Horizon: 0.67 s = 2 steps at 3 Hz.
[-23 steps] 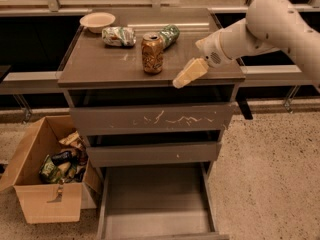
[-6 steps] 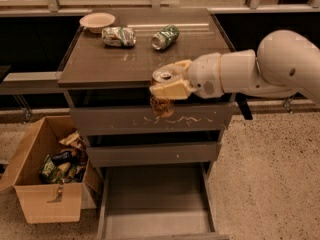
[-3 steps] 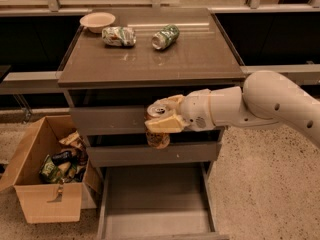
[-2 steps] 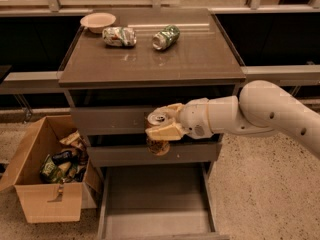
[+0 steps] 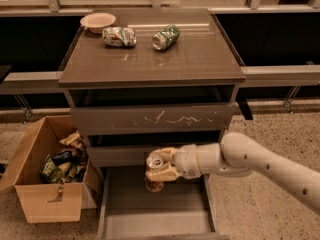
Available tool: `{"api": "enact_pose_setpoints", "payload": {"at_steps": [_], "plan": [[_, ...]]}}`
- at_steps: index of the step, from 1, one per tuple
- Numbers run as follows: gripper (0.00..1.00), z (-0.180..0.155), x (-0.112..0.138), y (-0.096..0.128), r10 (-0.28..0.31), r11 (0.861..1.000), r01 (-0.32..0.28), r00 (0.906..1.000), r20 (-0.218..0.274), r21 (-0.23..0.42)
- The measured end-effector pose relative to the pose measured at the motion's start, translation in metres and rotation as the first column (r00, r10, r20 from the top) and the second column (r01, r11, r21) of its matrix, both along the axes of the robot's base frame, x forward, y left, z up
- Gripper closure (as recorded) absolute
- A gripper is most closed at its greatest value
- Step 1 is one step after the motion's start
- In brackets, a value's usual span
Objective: Place orange can into bottom drawer
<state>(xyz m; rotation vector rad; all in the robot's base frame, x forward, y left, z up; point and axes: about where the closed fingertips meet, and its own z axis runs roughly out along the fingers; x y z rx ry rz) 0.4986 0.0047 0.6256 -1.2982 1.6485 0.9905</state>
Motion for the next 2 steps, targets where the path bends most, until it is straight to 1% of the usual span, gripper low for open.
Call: {"api": "enact_pose_setpoints", "payload": {"at_steps": [1,2], "plan": [[1.0,-0.066,-0.003,0.004,0.027,0.999,-0.026,0.9991,-0.033,0.029],[1.0,-0.145,-0.003,0.013,0.032,0.998,-0.026,0.9938,-0.106,0.058]]}}
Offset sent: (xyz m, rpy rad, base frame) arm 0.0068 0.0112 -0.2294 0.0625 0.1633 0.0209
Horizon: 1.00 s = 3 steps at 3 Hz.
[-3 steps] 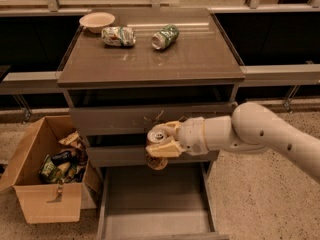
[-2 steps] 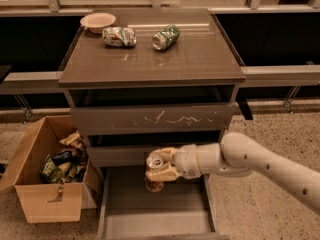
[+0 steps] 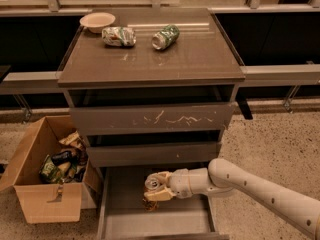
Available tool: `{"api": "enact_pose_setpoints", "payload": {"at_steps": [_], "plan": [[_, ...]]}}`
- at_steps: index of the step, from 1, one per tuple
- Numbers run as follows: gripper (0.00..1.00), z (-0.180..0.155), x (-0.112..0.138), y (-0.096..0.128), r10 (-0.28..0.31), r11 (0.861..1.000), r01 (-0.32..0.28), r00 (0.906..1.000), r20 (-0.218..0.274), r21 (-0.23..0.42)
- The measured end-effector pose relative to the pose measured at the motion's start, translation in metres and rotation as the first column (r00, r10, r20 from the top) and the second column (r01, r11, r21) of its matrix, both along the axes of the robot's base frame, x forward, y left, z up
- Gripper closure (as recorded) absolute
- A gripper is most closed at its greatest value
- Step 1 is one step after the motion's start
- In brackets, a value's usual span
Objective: Place orange can into bottom drawer
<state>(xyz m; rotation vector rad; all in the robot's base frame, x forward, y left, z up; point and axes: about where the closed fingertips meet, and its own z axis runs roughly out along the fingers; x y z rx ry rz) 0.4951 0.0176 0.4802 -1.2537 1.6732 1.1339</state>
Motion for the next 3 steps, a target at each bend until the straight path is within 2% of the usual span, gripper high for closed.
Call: {"api": "enact_pose_setpoints", "payload": {"at_steps": [1,2,3], "plan": [[1.0,0.0,0.0,0.0,0.0,1.0,0.0,1.0,0.0,0.0],[1.0,-0.034,0.015,-0.006,0.002,0.998,0.0,0.9996,0.03,-0.056],[1.0,-0.088,0.036,-0.017,0.013,0.993,-0.003,0.9964,0.083,-0.118]]}}
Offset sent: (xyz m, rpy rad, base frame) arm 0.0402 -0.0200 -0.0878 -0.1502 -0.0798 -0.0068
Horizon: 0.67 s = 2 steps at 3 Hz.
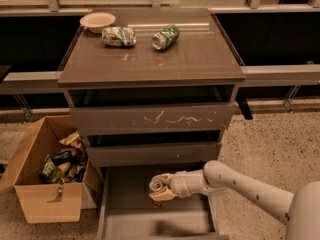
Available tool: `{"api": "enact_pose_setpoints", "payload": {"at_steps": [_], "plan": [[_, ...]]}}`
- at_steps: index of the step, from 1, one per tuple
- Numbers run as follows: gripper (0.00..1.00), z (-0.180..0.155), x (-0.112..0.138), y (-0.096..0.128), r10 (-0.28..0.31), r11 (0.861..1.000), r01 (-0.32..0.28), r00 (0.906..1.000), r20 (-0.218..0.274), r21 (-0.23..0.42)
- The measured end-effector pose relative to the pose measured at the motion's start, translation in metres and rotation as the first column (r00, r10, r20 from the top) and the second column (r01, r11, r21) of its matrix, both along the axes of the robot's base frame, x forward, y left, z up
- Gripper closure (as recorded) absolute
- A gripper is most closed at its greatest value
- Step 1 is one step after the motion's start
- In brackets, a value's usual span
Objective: Place orange can into bottom drawer
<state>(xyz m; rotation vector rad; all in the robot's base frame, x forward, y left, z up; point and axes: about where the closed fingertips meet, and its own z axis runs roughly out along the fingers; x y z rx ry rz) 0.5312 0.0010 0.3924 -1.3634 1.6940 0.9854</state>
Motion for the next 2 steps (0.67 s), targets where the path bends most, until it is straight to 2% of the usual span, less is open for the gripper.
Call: {"api": "enact_pose_setpoints", "payload": {"at_steps": [1,2], "plan": [[1.0,-0.051,0.017,-0.01,0.013,0.999,-0.012,0.9993,0.034,-0.031],[1.0,-0.095,0.027,-0.017,0.026,0.999,-0.025,0.9982,0.054,-0.025]]}}
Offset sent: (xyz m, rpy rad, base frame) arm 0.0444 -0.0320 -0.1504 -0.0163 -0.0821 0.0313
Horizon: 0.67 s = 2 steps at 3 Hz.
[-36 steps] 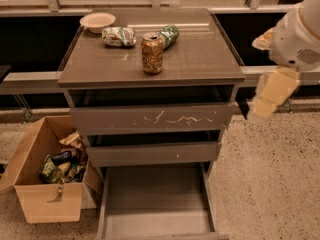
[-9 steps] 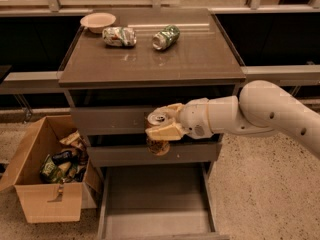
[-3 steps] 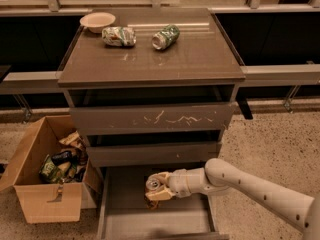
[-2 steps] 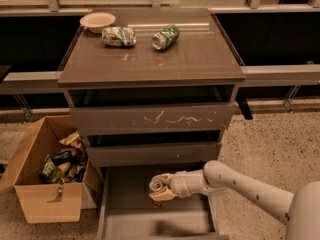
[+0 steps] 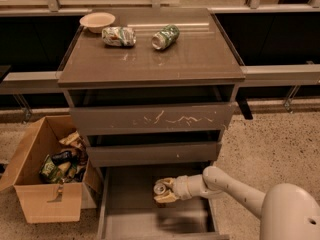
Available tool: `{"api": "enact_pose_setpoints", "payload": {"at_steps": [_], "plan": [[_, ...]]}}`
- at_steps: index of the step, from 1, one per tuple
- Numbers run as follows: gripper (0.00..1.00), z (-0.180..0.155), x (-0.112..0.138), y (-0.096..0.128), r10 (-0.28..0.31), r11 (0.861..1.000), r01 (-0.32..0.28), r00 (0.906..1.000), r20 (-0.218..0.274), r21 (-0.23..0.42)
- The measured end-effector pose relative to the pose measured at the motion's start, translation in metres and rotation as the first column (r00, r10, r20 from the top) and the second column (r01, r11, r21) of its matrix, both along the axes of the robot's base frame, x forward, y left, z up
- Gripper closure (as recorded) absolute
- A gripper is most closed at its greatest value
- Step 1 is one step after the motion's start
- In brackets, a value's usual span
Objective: Place orange can into bottom drawer
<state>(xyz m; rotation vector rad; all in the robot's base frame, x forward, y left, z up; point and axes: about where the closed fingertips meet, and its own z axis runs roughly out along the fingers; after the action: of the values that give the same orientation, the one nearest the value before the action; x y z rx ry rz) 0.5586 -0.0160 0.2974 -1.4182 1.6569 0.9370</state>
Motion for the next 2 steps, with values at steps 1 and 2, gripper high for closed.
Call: {"api": "enact_pose_setpoints", "payload": {"at_steps": [1,2], "plan": [[1.0,-0.05,0.004,-0.005,-0.001,1.0,0.001,1.0,0.007,0.006],[1.0,-0.078,0.004,-0.008,-0.014,1.0,0.014,0.9998,0.012,0.015]]}}
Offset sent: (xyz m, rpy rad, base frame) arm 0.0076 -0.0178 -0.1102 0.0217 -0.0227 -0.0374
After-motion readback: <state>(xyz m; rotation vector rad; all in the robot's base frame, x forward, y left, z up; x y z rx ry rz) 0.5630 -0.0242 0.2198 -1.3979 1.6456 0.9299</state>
